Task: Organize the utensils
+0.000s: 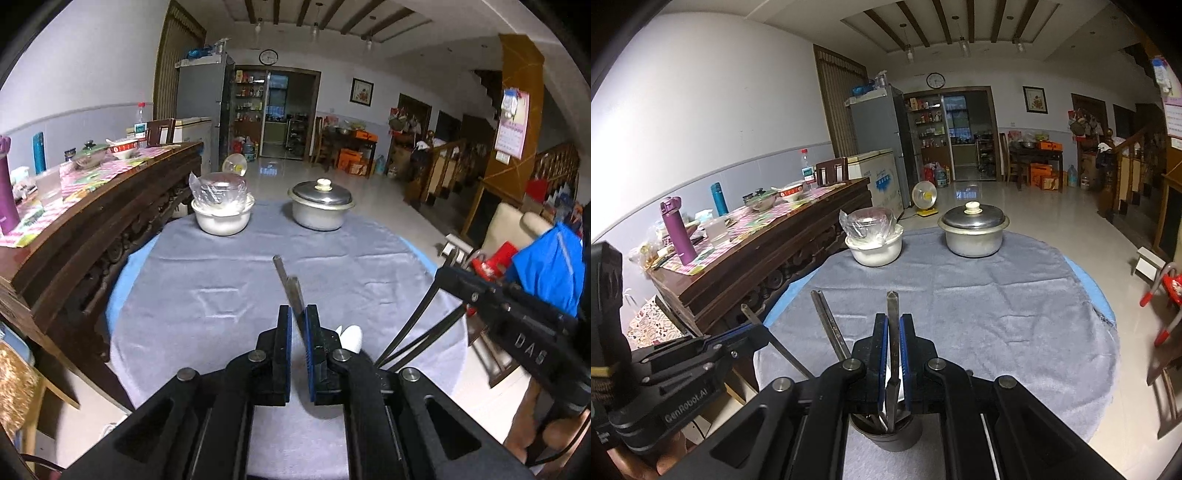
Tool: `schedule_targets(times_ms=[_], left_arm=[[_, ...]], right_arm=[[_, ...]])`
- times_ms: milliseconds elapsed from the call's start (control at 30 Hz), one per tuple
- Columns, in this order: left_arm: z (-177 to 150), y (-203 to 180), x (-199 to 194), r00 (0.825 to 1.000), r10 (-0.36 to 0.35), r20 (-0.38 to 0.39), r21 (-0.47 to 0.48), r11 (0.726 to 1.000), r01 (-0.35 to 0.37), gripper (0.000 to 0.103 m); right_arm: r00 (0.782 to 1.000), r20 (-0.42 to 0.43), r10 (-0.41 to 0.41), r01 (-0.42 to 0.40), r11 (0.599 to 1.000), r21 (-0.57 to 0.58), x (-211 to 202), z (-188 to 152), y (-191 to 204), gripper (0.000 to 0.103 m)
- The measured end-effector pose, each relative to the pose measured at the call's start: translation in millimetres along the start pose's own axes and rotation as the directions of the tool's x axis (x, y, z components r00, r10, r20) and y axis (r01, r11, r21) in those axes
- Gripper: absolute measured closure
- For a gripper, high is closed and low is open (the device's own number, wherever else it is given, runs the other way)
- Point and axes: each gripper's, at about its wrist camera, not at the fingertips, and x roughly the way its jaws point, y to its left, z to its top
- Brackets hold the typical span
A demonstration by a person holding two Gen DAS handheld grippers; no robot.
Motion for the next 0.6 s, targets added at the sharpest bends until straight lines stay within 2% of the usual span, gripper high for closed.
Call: schedule_targets(times_ms=[33,67,100,167,267,300,400,500,600], left_arm=[[-1,-1,-1,1.0,0.012,-0.005,0.008,1.0,-0.012,0.094],[-3,-1,-2,1.0,0.023,-0.01,0.016,1.0,-0.023,0.085],[-4,1,-2,0.999,0.032,-0.012,0.02,0.999,-0.032,0.071],[-6,4,-5,0.997,0.071,-0.01,0.025,0.997,-0.07,0.053],[-10,7,-14,0.993,0.12,0.014,0.041,0.992,-0.121,0.048],[-11,8,-17,0.99,0.141,0.02,0.047,0.989,-0.142,0.041],[-11,11,-26,0.981,0.19,0.048,0.054,0.98,-0.193,0.035],[-9,13,-33,0.965,0.254,0.066,0.069,0.964,-0.258,0.026],[-11,16,-40,0.954,0.29,0.076,0.074,0.952,-0.296,0.022]], right_arm=[[1.0,-0.001,0.006,-0.006,1.0,0.004,-1,0,0,0.089],[1.0,0.001,0.011,-0.011,1.0,0.008,-2,1,0,0.086],[1.0,0.006,0.015,-0.015,1.0,0.012,-4,1,0,0.079],[0.999,0.025,0.023,-0.023,1.0,0.013,-9,1,0,0.07],[0.998,0.062,0.025,-0.026,1.0,0.01,-20,2,1,0.067],[0.997,0.068,0.026,-0.027,1.0,0.012,-23,3,1,0.067],[0.994,0.1,0.033,-0.036,0.999,0.025,-35,5,-1,0.067],[0.993,0.116,0.035,-0.038,0.999,0.019,-47,7,0,0.067],[0.993,0.112,0.036,-0.038,0.999,0.009,-55,6,3,0.067]])
